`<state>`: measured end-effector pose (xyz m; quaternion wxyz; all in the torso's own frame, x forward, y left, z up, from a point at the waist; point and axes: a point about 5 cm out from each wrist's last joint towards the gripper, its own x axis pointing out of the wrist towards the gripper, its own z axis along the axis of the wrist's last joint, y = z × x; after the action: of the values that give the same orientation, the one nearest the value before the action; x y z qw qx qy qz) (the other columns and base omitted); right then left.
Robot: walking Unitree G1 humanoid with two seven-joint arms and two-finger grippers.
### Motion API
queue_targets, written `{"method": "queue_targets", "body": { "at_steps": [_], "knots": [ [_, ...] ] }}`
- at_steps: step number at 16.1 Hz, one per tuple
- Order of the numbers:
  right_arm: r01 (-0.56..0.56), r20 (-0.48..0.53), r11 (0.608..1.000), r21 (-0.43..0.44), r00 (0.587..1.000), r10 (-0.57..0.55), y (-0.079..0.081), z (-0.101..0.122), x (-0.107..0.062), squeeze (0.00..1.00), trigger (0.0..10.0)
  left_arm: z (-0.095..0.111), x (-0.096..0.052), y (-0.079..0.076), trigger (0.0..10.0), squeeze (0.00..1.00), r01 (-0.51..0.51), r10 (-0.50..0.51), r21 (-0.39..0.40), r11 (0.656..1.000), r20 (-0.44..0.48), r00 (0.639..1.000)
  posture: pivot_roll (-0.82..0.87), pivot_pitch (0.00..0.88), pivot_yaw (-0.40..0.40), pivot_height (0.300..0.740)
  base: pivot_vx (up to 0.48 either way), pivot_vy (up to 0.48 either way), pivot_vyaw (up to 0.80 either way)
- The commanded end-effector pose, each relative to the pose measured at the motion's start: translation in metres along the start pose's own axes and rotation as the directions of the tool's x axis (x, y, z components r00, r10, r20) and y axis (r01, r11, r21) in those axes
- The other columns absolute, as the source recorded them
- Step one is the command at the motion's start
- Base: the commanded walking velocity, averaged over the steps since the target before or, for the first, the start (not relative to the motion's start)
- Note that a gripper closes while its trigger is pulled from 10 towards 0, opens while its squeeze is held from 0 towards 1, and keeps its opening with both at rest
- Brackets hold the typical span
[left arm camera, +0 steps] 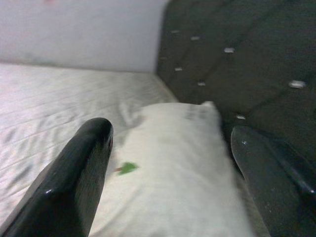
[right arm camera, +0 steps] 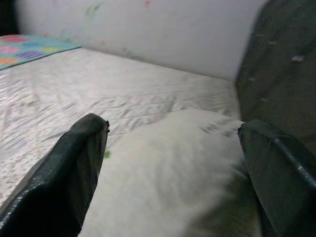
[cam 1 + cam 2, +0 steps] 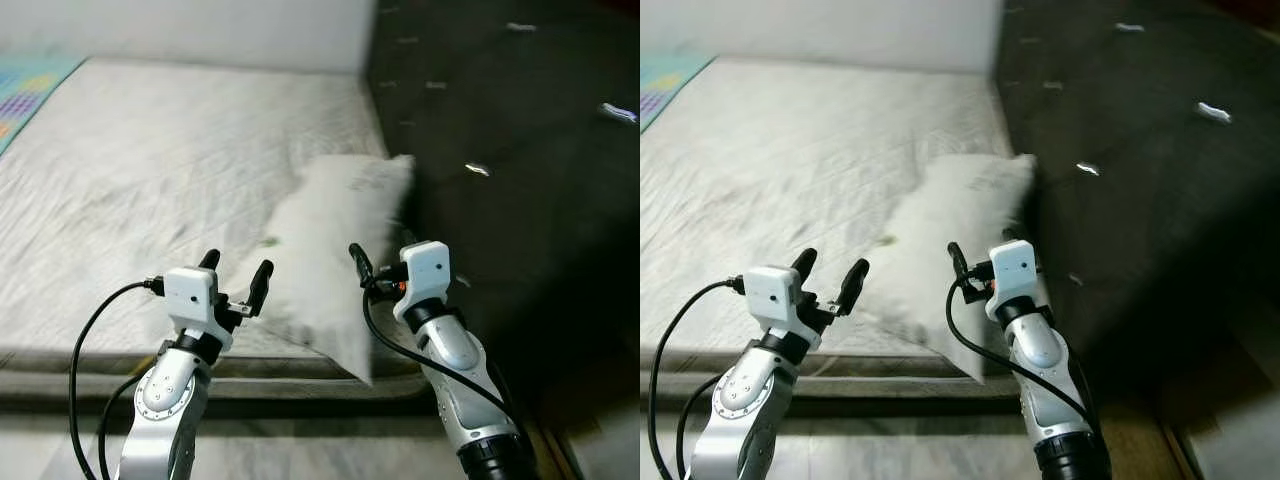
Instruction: Clean up the room
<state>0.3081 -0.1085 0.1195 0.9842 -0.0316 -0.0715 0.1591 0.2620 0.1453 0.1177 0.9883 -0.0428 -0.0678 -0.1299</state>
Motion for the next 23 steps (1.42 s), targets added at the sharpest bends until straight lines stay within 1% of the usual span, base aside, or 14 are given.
{"method": "queue_targets", "body": {
  "at_steps": [1,5,7,8,11,13,23],
  "knots": [
    [-0.014,-0.005,1.000,-0.003,1.000,0.014,0.0015,-0.0012,0.0000,0.00,10.0,0.0002,-0.0012,0.0000,10.0,0.00,0.007,-0.007,0.003,1.000,0.000,1.000,0.02,0.088,-0.056,0.740,0.439,0.000,0.00],
    [-0.012,-0.005,1.000,0.002,1.000,0.012,0.0015,-0.0016,-0.0001,0.00,10.0,-0.0014,-0.0014,0.0008,10.0,0.00,-0.002,0.002,0.007,1.000,-0.013,1.000,0.02,0.090,-0.057,0.740,0.409,0.000,0.00],
    [-0.010,-0.005,1.000,0.004,1.000,0.010,0.0015,-0.0014,0.0003,0.00,10.0,-0.0019,-0.0011,0.0038,10.0,0.00,-0.026,0.026,-0.001,1.000,-0.016,1.000,0.02,0.091,-0.057,0.740,0.000,0.000,0.00],
    [-0.009,-0.006,1.000,0.005,1.000,0.009,0.0013,-0.0016,0.0002,0.00,10.0,-0.0035,-0.0009,0.0066,10.0,0.00,-0.055,0.055,0.008,0.998,-0.032,0.998,0.02,0.091,-0.057,0.740,0.000,0.000,0.00],
    [-0.009,-0.006,1.000,0.006,1.000,0.009,0.0008,-0.0015,0.0004,0.00,10.0,-0.0042,-0.0003,0.0078,10.0,0.00,-0.062,0.062,-0.004,0.998,-0.035,0.997,0.02,0.094,-0.058,0.740,0.000,0.000,0.00],
    [-0.008,-0.005,1.000,0.006,1.000,0.008,0.0005,-0.0014,0.0008,0.00,10.0,-0.0034,-0.0002,0.0070,10.0,0.00,-0.055,0.055,-0.005,0.998,-0.029,0.998,0.02,0.096,-0.058,0.740,0.000,0.302,0.00],
    [-0.006,-0.004,1.000,0.003,1.000,0.006,-0.0001,-0.0014,0.0013,0.00,10.0,-0.0037,0.0007,0.0063,10.0,0.00,-0.055,0.055,-0.008,0.998,-0.032,0.998,0.01,0.095,-0.057,0.740,0.000,0.479,0.00]
  ]
}}
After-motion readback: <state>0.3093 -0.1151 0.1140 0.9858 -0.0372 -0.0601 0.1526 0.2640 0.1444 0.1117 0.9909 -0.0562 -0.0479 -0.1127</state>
